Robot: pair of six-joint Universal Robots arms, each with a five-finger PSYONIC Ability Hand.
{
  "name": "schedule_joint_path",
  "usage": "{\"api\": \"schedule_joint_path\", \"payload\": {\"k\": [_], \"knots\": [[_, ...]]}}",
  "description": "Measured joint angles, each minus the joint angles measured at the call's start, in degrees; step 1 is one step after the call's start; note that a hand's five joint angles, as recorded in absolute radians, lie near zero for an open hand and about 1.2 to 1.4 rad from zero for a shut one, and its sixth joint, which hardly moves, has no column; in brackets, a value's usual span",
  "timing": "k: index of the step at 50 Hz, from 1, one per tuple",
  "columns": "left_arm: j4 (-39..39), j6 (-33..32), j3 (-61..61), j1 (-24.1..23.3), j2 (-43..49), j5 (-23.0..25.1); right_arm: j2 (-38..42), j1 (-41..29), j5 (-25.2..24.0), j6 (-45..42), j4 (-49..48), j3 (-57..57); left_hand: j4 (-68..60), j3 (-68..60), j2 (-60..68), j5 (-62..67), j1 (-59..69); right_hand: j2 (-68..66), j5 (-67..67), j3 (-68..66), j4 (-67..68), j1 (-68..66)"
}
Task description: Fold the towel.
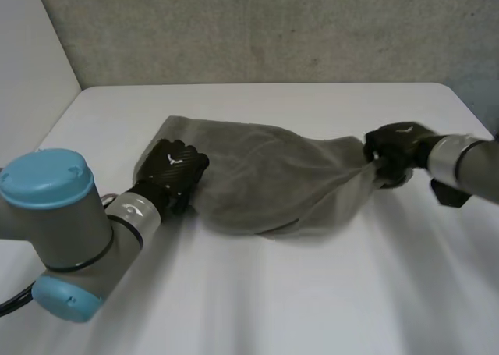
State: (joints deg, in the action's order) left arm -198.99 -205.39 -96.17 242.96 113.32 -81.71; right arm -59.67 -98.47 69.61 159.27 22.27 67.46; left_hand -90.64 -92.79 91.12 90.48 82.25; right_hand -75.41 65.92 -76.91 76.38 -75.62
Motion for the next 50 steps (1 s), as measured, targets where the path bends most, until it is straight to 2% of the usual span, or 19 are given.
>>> {"api": "schedule_joint_path", "payload": {"k": [7, 13, 15, 17, 20, 24, 27, 33, 40, 45, 50], "knots": [[0.2, 1.7, -2.4, -4.1, -1.9, -0.3, 2.1, 5.8, -1.2, -0.8, 2.5, -3.2, 0.0, 0.0, 0.0, 0.0, 0.0, 0.0, 0.0, 0.0, 0.0, 0.0], [-0.1, 1.5, -2.7, -5.9, -1.3, -0.7, 6.0, 7.3, 0.8, -4.7, 3.3, -6.1, 0.0, 0.0, 0.0, 0.0, 0.0, 0.0, 0.0, 0.0, 0.0, 0.0], [-0.2, 1.4, -2.5, -6.1, -0.7, -1.2, 7.1, 7.2, 1.6, -5.8, 3.4, -6.5, 5.3, 5.5, -5.1, -5.0, -0.2, 3.2, -3.6, 4.1, -3.9, 3.4], [-0.3, 1.3, -2.3, -6.1, 0.0, -2.0, 8.0, 7.1, 2.1, -6.6, 3.3, -6.6, 12.7, 13.5, -12.5, -11.9, -3.3, 15.0, -14.8, 16.1, -14.8, 15.1], [-0.4, 1.2, -2.1, -6.2, 0.9, -3.2, 8.8, 6.9, 2.7, -7.2, 2.8, -6.3, 21.7, 22.5, -21.8, -21.2, -12.8, 37.6, -38.5, 38.7, -37.8, 37.7], [-0.4, 1.1, -2.0, -6.2, 1.1, -4.5, 7.9, 6.3, 3.8, -7.3, -0.3, -4.4, 30.3, 32.0, -30.7, -30.2, -22.1, 53.6, -55.8, 54.5, -54.4, 53.5], [-0.4, 1.1, -2.0, -6.2, 0.5, -5.2, 5.0, 5.4, 4.8, -7.3, -5.0, -1.5, 33.1, 35.6, -34.0, -33.5, -25.0, 59.0, -61.8, 60.6, -60.5, 58.5], [-0.3, 1.0, -2.5, -5.9, -1.9, -5.4, -3.4, 3.9, 5.1, -7.3, -13.0, 6.4, 34.9, 37.0, -35.3, -35.1, -26.2, 60.5, -62.1, 62.1, -61.4, 61.3], [0.1, 1.0, -4.0, -4.7, -4.7, -5.6, -17.4, 2.2, 1.4, -7.7, -20.6, 20.4, 35.0, 37.0, -35.4, -35.2, -26.3, 60.5, -62.1, 62.1, -61.4, 61.3], [0.3, 1.0, -6.1, -3.8, -6.7, -5.5, -23.6, 1.6, -0.4, -9.3, -21.0, 27.4, 35.0, 37.0, -35.4, -35.1, -26.3, 60.3, -60.9, 61.8, -61.2, 60.4], [0.3, 1.0, -9.1, -3.4, -9.0, -5.4, -26.6, 1.4, -0.5, -13.0, -16.5, 32.9, 35.0, 37.0, -35.4, -35.1, -26.3, 56.6, -56.0, 57.8, -57.4, 56.5]]}}
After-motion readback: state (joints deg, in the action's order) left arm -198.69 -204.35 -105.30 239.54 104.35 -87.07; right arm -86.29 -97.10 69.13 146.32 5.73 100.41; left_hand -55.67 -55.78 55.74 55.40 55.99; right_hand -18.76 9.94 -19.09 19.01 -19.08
